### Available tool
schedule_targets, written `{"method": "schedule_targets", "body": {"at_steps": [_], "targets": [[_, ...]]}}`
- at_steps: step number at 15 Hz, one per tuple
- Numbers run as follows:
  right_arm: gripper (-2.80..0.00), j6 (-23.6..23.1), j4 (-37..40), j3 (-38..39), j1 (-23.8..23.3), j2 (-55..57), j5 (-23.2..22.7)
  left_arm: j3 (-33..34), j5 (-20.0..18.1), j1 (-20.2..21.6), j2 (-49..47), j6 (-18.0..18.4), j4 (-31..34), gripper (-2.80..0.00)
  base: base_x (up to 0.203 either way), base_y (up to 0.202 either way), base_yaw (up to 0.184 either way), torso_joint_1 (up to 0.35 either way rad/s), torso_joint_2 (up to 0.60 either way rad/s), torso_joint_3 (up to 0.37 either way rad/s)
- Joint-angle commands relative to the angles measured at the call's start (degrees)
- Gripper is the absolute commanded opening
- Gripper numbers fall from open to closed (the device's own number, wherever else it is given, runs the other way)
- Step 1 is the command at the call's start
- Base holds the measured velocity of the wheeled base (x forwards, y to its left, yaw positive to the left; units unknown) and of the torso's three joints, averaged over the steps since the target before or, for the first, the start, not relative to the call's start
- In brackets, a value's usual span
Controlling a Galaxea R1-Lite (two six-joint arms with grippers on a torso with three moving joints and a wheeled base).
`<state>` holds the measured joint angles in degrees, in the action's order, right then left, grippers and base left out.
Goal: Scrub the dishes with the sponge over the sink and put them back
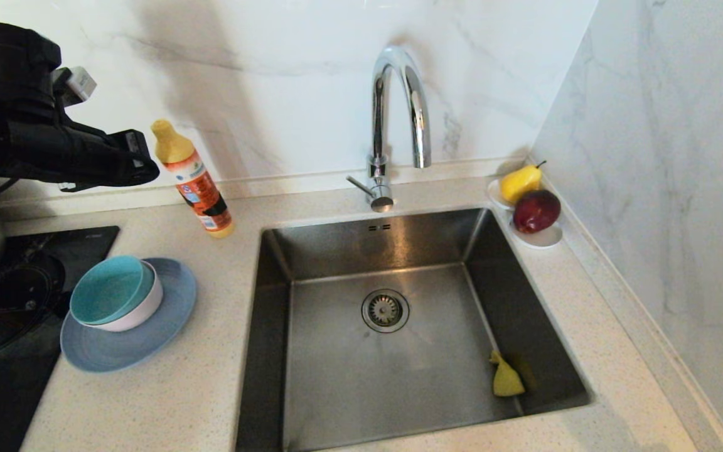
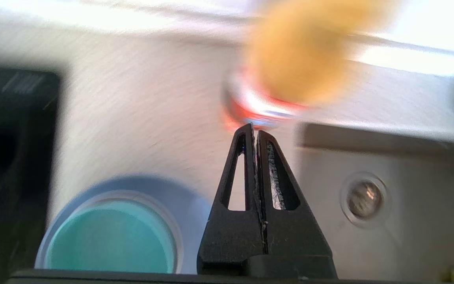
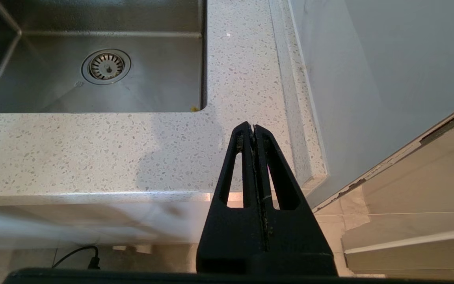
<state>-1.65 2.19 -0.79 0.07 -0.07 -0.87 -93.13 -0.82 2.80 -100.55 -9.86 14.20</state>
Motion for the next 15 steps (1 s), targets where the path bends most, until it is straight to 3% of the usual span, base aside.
{"method": "schedule_targets", "body": {"at_steps": [1,4,9,11,15], "targets": [[-2.80,-0.02,0.00,0.00,0.01,-0.10,-0.10,11.18,-3.49,-1.02,8.39,3.31,-9.87,-2.80,0.000,0.000,0.000,0.000,0.00,0.000],[-2.80,-0.02,0.00,0.00,0.01,-0.06,-0.01,26.91,-3.49,-1.60,23.51,5.01,-18.80,-2.80,0.000,0.000,0.000,0.000,0.00,0.000],[-2.80,-0.02,0.00,0.00,0.01,-0.04,-0.01,47.55,-1.31,-1.79,58.49,5.91,-21.82,-2.80,0.000,0.000,0.000,0.000,0.00,0.000],[-2.80,-0.02,0.00,0.00,0.01,-0.01,-0.01,53.65,-2.37,-1.84,72.90,6.19,-18.17,-2.80,0.000,0.000,0.000,0.000,0.00,0.000],[-2.80,-0.02,0.00,0.00,0.01,-0.10,-0.01,65.54,-7.88,-1.90,96.70,8.08,-3.66,-2.80,0.000,0.000,0.000,0.000,0.00,0.000]]}}
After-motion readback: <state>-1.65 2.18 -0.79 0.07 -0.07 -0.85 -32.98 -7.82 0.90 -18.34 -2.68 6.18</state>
